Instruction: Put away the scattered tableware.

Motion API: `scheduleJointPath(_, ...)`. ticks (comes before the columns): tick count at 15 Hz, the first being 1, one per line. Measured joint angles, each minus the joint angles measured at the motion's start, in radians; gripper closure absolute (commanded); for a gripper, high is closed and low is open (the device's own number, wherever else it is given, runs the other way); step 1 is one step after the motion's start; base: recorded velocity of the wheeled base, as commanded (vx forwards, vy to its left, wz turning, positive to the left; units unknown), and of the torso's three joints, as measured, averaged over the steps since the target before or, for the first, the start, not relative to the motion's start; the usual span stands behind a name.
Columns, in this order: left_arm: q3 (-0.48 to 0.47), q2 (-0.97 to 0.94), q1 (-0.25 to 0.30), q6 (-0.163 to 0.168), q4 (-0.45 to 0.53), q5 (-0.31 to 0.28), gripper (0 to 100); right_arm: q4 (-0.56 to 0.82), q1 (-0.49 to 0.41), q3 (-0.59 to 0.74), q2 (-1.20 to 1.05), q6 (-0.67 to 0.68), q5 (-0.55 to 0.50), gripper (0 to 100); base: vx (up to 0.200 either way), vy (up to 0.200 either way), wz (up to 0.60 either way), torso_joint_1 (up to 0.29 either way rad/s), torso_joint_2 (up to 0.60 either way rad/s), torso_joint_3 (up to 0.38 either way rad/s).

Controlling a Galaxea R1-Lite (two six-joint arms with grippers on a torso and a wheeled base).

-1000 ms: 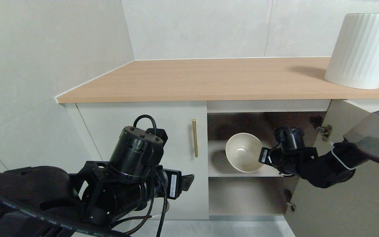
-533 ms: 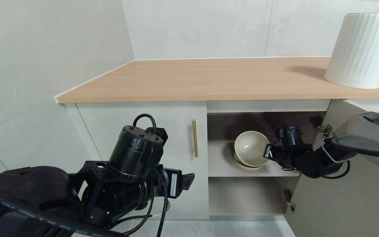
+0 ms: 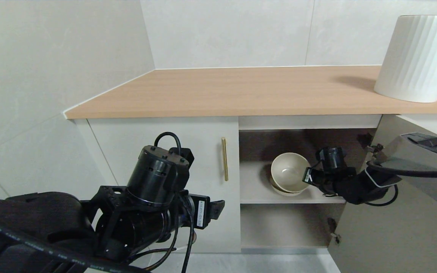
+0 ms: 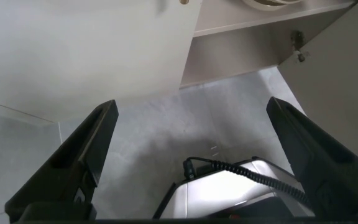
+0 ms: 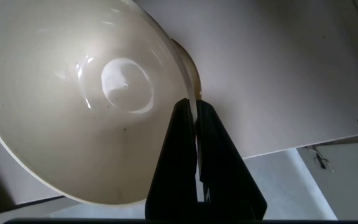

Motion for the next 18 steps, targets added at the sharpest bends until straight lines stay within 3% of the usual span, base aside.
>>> scheduleJointPath(4, 0.0, 0.003, 0.0, 0.0, 0.0, 0.0, 0, 0.019, 0.0, -0.028, 0.018, 0.0, 0.0, 100, 0.0, 0.0, 0.0, 0.0, 0.0, 0.0)
scheduleJointPath(5, 0.0, 0.003, 0.0, 0.0, 0.0, 0.0, 0, 0.019, 0.0, -0.03, 0.019, 0.0, 0.0, 0, 0.0, 0.0, 0.0, 0.0, 0.0, 0.0)
scheduleJointPath(12, -0.001, 0.004, 0.002, -0.002, 0.0, 0.0, 0, 0.02, 0.002, -0.024, 0.02, 0.0, 0.002, 0, 0.0, 0.0, 0.0, 0.0, 0.0, 0.0)
scheduleJointPath(15, -0.006, -0.007, 0.014, -0.029, -0.005, -0.001, 0, 0.023, 0.006, 0.01, -0.007, -0.001, 0.007, 0, 0.0, 0.0, 0.0, 0.0, 0.0, 0.0)
scheduleJointPath(18, 0.01, -0.071, 0.04, -0.006, -0.005, -0.005, 0, 0.077, 0.026, 0.108, -0.121, -0.01, 0.059, 0, 0.0, 0.0, 0.0, 0.0, 0.0, 0.0)
